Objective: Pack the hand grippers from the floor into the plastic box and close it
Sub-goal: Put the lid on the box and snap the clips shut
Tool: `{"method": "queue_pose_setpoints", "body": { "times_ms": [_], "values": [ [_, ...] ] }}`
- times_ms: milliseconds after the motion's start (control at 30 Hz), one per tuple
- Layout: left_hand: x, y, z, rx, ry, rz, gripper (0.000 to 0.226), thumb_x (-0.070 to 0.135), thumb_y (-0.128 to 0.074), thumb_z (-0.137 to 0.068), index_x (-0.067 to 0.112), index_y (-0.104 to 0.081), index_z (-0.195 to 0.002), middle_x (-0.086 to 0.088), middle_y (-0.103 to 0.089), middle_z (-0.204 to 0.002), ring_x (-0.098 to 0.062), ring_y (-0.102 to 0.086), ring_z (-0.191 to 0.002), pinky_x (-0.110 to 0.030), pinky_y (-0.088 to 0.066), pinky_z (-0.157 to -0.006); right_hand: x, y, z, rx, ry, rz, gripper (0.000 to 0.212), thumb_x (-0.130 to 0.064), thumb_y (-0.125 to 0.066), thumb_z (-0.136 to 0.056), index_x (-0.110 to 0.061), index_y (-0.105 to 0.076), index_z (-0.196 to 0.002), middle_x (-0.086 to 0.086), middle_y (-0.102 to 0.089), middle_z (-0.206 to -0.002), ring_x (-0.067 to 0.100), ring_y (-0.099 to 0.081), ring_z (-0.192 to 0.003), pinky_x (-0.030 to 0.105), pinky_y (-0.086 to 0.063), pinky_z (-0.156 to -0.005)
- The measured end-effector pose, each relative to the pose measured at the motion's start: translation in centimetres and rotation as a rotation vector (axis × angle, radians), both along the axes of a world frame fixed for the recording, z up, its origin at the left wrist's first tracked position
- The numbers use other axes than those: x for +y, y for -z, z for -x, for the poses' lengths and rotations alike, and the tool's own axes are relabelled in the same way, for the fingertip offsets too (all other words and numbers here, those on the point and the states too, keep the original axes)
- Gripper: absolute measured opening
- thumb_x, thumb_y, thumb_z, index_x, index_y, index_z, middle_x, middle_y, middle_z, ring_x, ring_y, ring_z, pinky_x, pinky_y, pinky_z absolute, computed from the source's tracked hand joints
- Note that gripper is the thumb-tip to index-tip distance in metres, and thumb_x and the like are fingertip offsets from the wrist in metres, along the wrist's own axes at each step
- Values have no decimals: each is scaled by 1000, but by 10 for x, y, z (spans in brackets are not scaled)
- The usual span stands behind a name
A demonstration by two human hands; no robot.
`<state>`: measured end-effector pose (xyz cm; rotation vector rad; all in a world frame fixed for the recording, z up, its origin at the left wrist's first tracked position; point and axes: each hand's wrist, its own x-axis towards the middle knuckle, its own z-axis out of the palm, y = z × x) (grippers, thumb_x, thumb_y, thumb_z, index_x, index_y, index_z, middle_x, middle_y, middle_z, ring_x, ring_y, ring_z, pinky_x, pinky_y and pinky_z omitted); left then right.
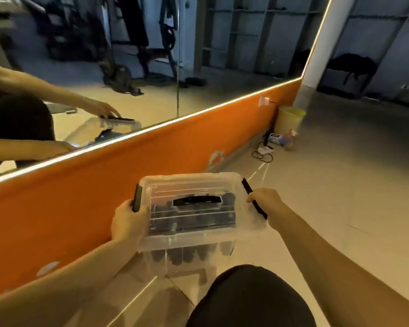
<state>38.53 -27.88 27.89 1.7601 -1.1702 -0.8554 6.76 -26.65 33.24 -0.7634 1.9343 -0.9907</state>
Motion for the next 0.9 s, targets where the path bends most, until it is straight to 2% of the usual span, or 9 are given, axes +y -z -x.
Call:
{"method": "queue_pose_setpoints", "body": {
  "times_ms": [100, 267, 433, 567, 633, 733, 767, 833, 900],
  "values": [
    [2, 42, -15, 2, -71, -66, 18, 39, -59, -99, 25, -61, -110, 0, -69, -92, -22, -67, -78, -40, -57, -69, -29, 52, -14, -36, -107, 8, 38, 4, -60, -83, -8, -69, -119, 14, -67, -103, 32, -61, -92, 40, -53, -76],
    [0, 98, -38, -66, -167, -207, 26, 42, -54, -100, 20, -62, -110, -5, -68, -82, -26, -66, -71, -39, -55, -65, -76, 108, -36, -31, -315, 0, 52, 8, -52, -96, -19, -57, -140, 10, -62, -123, 32, -58, -109, 51, -53, -97],
    [-2, 125, -47, -56, -245, -264, 33, 53, -48, -99, 30, -54, -122, 1, -68, -96, -26, -67, -82, -46, -57, -77, -107, 142, -48, -80, -449, -4, 59, 13, -54, -93, -18, -55, -143, 7, -63, -119, 30, -60, -107, 45, -55, -91],
    [9, 143, -43, -50, -254, -312, 43, 43, -42, -104, 33, -43, -146, 1, -66, -87, -26, -66, -70, -37, -53, -59, -123, 168, -52, -108, -536, -6, 71, 20, -53, -88, -18, -51, -147, 2, -65, -120, 29, -62, -112, 38, -54, -85],
    [13, 151, -35, -28, -281, -340, 47, 35, -43, -106, 36, -32, -152, -5, -66, -85, -26, -62, -63, -33, -47, -50, -119, 171, -49, -115, -554, 3, 70, 14, -58, -91, -20, -44, -151, -1, -61, -122, 22, -60, -111, 41, -54, -92],
    [20, 164, -21, 95, -404, -338, 40, 36, -45, -105, 28, -41, -144, -11, -67, -89, -25, -64, -68, -39, -54, -58, -102, 184, -36, 30, -599, -11, 63, -8, -63, -97, -20, -37, -153, -1, -56, -130, 21, -56, -117, 49, -49, -103],
    [21, 168, -19, 125, -428, -332, 38, 38, -45, -105, 26, -44, -141, -9, -67, -91, -26, -66, -73, -41, -56, -62, -97, 192, -30, 173, -618, -23, 55, -20, -64, -98, -19, -43, -149, 1, -60, -128, 23, -60, -114, 47, -52, -100],
    [22, 168, -16, 154, -444, -317, 33, 39, -46, -105, 24, -49, -134, -9, -67, -90, -27, -67, -76, -40, -55, -62, -86, 201, -23, 481, -634, -101, 39, -47, -60, -97, -16, -61, -122, 0, -70, -104, 20, -69, -89, 39, -61, -82],
    [20, 169, -17, 146, -458, -300, 28, 35, -47, -105, 22, -52, -130, -9, -66, -87, -25, -66, -74, -36, -51, -58, -81, 207, -22, 600, -641, -164, 39, -57, -51, -98, -19, -61, -94, 0, -68, -79, 18, -68, -67, 36, -61, -66]
  ]
}}
